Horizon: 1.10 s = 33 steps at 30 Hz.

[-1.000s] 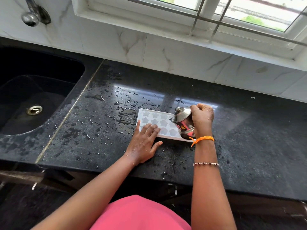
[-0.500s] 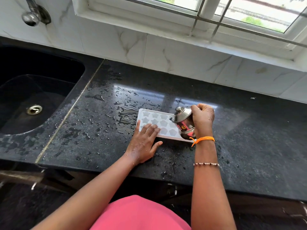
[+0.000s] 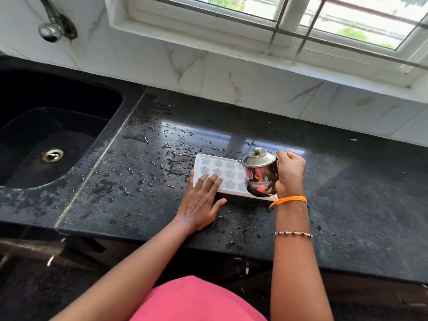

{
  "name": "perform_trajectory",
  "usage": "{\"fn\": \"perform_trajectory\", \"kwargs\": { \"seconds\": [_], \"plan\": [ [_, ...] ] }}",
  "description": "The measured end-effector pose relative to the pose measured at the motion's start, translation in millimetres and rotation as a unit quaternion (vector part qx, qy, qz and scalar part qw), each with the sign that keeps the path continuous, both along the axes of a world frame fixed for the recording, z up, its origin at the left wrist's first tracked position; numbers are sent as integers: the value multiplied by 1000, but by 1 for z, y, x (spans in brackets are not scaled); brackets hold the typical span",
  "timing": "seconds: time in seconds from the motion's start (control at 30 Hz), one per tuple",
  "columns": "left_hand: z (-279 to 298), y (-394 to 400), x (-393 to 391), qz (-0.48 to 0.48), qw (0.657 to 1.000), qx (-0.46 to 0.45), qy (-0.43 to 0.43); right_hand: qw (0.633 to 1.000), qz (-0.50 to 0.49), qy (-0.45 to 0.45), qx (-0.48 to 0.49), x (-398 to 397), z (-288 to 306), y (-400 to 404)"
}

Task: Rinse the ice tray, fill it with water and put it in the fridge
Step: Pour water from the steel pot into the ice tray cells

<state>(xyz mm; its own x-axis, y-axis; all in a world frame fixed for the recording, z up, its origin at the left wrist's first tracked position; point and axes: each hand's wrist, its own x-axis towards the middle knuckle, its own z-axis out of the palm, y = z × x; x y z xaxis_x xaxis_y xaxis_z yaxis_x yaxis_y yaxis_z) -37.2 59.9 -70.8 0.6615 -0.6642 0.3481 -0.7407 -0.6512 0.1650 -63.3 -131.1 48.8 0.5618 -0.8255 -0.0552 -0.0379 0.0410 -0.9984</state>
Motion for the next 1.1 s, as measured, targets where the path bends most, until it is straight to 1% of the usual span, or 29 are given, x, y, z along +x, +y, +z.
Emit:
{"fn": "perform_trajectory", "kwargs": {
  "seconds": [0.13,0.27,0.37,0.57,0.87,1.1],
  "plan": [
    [-1,7,1,30,1000,-4,1,999,1,-22,28,-2,3,3],
    [-1,15,5,59,998,-9,-6,1000,-1,-1,19,0,6,7],
    [-1,19,7,74,997,-16,-4,1000,8,26,-5,3,6,11],
    [-1,17,9,69,998,6,13,996,12,66,-57,14,2,17],
    [-2,17,10,60,998,14,12,977,27,136,-163,27,0,28],
    [-2,18,10,57,998,13,15,970,32,148,-189,31,3,33]
  ]
}}
